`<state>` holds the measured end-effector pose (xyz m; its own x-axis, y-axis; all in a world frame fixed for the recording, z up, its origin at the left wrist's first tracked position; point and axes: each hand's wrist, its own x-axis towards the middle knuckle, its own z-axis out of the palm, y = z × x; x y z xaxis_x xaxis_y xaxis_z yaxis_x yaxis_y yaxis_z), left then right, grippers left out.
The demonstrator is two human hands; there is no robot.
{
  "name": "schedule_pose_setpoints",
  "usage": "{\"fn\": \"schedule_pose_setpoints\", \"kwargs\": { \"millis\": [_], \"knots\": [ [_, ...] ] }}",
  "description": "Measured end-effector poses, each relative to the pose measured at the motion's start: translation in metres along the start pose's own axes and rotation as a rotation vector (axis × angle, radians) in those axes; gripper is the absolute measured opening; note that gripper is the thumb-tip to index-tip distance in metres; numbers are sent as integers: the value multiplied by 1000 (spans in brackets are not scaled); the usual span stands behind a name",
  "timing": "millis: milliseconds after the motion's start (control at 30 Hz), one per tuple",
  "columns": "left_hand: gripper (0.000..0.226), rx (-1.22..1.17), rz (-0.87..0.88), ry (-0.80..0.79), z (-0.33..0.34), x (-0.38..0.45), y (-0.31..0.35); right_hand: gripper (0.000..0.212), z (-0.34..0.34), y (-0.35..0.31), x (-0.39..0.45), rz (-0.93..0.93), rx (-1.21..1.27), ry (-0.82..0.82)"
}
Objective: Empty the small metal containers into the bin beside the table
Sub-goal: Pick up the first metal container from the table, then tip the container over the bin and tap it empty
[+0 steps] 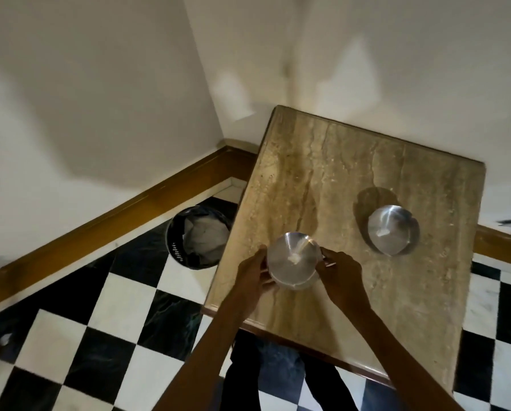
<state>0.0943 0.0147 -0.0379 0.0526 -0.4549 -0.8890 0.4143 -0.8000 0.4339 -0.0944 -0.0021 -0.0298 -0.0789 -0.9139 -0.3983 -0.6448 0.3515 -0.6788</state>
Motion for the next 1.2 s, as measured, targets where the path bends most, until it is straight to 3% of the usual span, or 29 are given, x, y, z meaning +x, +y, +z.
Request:
{"fn": "schedule_pose_setpoints", "kwargs": {
  "millis": [200, 400, 533, 667, 800, 867, 967, 1100, 1200],
  "knots": [
    [62, -427, -137, -296, -80, 5, 29, 26, 34, -78, 16, -105, 32, -273],
    [87, -671, -168, -654, -150, 25, 51, 21, 104, -132, 27, -217, 8, -265],
    [76, -624, -85, -499, -177, 50, 71, 31, 145, -145, 46, -182, 102, -361],
    [76, -384, 79, -321, -200, 82, 80, 38, 181, -145, 68, -195, 195, -486],
    [95, 303, 328, -72, -217, 118, 71, 39, 208, -137, 95, -179, 143, -546],
    [113, 682, 526, 41, -222, 132, 59, 42, 210, -137, 100, -260, 64, -535],
    [131, 1005, 695, 87, -227, 156, 41, 51, 218, -132, 98, -433, -140, -523],
    [128, 1068, 878, 126, -225, 174, 36, 78, 233, -124, 85, -764, -461, -401],
    [125, 1005, 955, 203, -223, 180, 41, 90, 242, -114, 79, -881, -592, -310]
  ]
}}
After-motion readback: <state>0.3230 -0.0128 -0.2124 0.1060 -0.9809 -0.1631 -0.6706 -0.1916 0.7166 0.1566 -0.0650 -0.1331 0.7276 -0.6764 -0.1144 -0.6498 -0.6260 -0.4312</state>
